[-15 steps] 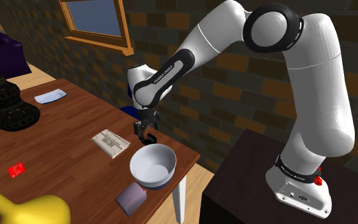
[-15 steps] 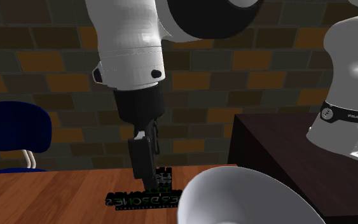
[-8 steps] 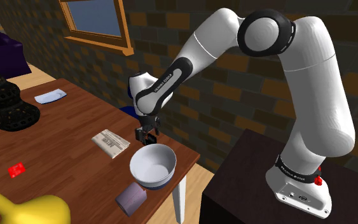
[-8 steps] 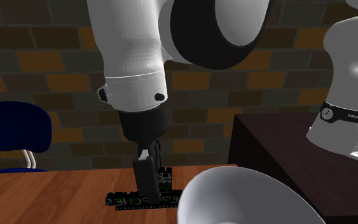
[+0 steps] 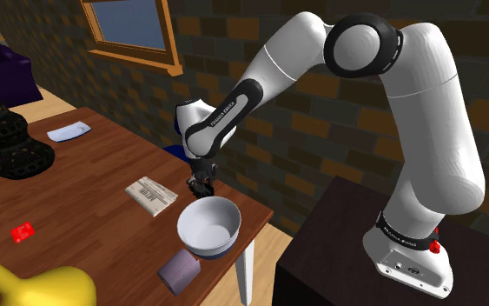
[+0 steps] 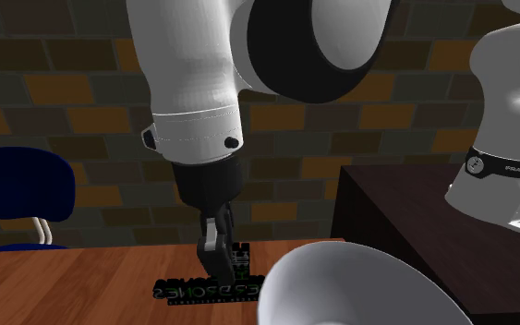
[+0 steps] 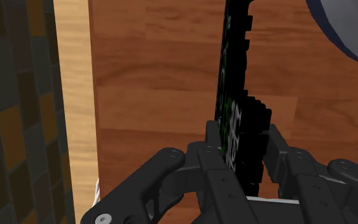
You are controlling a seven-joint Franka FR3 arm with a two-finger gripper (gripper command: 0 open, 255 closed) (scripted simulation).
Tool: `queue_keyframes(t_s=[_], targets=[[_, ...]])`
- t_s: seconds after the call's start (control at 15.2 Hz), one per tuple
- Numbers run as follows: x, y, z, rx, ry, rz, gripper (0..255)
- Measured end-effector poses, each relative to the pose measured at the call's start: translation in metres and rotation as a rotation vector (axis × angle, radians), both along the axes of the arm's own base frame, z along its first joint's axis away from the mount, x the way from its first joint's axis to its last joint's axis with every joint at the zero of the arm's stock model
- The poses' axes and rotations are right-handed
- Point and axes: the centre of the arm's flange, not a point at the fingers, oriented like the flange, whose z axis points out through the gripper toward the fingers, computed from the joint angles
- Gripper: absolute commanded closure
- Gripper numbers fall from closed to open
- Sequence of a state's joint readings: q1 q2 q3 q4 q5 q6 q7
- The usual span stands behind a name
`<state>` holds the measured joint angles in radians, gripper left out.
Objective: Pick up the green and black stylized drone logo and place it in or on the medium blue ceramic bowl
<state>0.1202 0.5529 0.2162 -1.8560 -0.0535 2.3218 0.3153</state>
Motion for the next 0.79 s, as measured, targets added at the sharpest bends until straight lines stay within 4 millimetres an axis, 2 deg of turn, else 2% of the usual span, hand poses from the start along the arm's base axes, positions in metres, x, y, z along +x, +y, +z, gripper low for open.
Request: queue_keyframes(t_s=[0.53,0.79], targets=[[0.000,0.000,0.000,0.000,0.000,0.000,255],[0.000,0.000,0.016,0.000,0.000,0.000,255]])
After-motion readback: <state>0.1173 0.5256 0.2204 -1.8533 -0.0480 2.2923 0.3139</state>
